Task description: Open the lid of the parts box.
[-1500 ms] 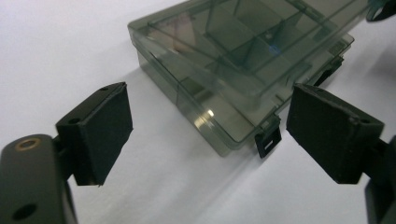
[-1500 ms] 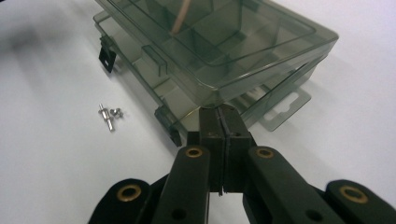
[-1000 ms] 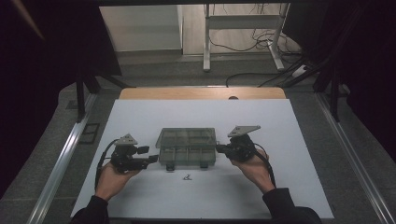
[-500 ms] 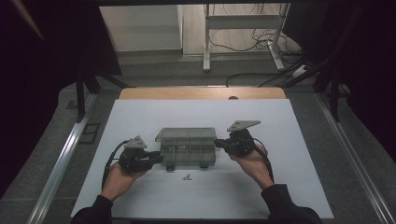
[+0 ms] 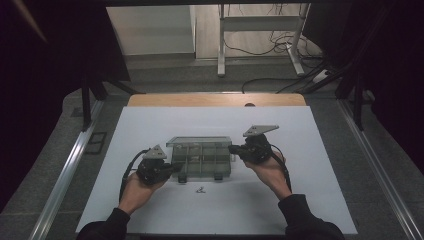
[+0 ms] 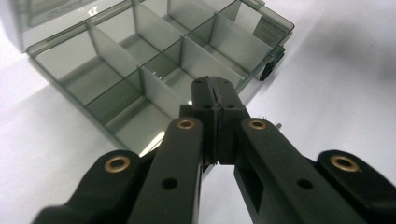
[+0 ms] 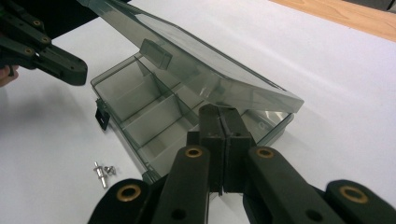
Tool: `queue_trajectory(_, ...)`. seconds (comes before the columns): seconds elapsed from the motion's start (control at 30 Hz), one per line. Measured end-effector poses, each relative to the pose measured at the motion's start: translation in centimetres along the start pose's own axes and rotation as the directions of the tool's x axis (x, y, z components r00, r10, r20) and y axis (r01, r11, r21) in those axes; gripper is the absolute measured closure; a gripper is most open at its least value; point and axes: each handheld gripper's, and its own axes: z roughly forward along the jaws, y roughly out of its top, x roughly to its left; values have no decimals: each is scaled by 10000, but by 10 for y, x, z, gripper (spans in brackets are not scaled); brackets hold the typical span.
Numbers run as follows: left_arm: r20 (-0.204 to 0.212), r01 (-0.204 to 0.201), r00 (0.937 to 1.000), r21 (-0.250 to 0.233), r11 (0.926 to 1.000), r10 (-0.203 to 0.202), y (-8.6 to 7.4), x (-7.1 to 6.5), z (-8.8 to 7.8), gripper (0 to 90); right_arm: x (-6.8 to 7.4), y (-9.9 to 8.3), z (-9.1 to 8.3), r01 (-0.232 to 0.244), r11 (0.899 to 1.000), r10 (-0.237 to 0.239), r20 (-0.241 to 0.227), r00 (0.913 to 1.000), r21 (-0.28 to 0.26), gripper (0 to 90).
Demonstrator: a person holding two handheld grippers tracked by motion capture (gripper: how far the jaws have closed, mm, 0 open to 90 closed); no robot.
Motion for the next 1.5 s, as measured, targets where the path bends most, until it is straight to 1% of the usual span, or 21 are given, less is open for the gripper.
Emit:
queue_trajectory(0.07,64,-68,10000,29,10000,68,2,-2,3,895,0,1,0,-7,10000,7,3,10000,-33,885)
queue_trajectory(0.13,61,-237,9997,84,9997,237,3,-3,7,895,-1,2,0,23,10000,-23,2,10000,-63,886)
queue_trajectory(0.17,87,-240,9997,113,9996,239,3,-4,8,895,-1,4,1,4,10000,-3,19,10000,-99,886)
queue_trajectory(0.27,-15,-389,9992,199,9990,390,3,-5,13,895,-1,5,2,23,9999,-23,26,10000,-104,886)
queue_trajectory(0.43,-93,-494,9987,340,9982,498,4,-5,22,895,-2,9,3,43,9999,-42,50,10000,-166,886)
queue_trajectory(0.6,-399,-695,9966,524,9962,716,5,-8,29,895,-6,12,4,5,9998,-3,85,10000,-218,886)
queue_trajectory(0.63,-413,-692,9966,501,9963,713,5,-8,30,895,-6,12,4,5,9998,-3,85,10000,-218,886)
queue_trajectory(0.73,-441,-802,9956,641,9947,831,4,-10,33,895,-9,14,6,-18,9997,21,123,9999,-254,886)
queue_trajectory(0.8,-444,-781,9957,656,9948,811,4,-9,33,895,-10,16,8,-61,9996,65,121,9999,-267,886)
queue_trajectory(0.87,-542,-779,9952,702,9945,818,4,-8,33,895,-11,16,8,-46,9996,50,122,9999,-266,886)
queue_trajectory(0.97,-614,-641,9957,749,9951,687,3,-6,33,895,-14,19,11,-58,9996,62,143,9999,-277,886)
queue_trajectory(1.5,-451,-592,9970,698,9958,624,2,-4,32,895,-29,31,25,-207,9988,222,327,9992,-441,886)
